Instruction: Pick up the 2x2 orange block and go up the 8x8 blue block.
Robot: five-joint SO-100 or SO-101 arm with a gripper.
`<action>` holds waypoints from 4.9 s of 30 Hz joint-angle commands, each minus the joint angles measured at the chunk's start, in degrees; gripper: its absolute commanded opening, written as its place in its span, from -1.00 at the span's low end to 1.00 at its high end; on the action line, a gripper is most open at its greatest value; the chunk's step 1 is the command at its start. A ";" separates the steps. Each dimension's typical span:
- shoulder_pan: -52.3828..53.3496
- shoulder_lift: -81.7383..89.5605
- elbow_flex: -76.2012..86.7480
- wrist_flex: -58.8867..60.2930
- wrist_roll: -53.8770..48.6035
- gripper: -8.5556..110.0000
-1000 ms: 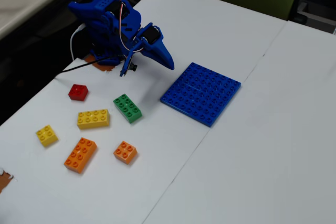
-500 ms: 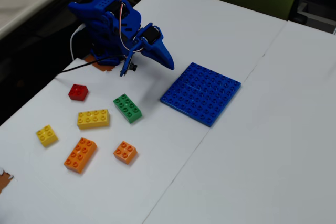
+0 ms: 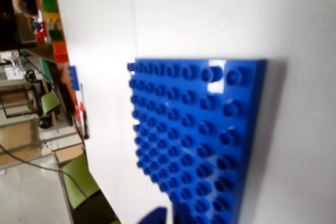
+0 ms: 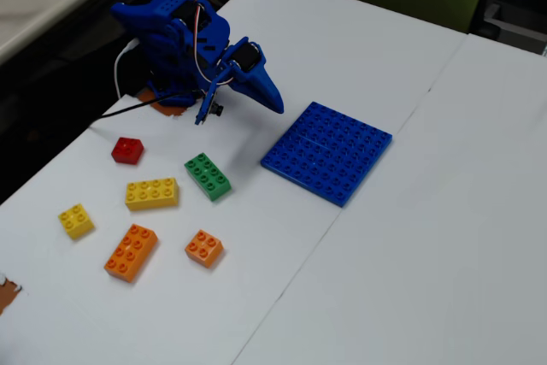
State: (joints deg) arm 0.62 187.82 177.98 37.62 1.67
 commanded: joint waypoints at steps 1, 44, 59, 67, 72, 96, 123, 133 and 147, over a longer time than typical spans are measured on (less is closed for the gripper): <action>-0.44 2.46 2.46 0.18 -0.26 -0.86; 16.61 -81.21 -95.98 29.36 -40.25 -0.84; 26.37 -101.07 -118.12 38.14 -40.43 -0.84; 31.55 -109.78 -124.28 38.50 -56.43 -0.80; 34.10 -112.50 -126.21 37.71 -63.02 -0.79; 38.23 -120.06 -131.84 38.67 -53.88 -0.64; 43.95 -133.59 -132.45 35.95 -48.69 -0.50; 44.21 -136.58 -132.45 34.19 -50.01 -0.48; 44.82 -138.60 -133.68 33.66 -50.54 -0.49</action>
State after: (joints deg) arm 45.00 48.69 46.93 72.07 -48.43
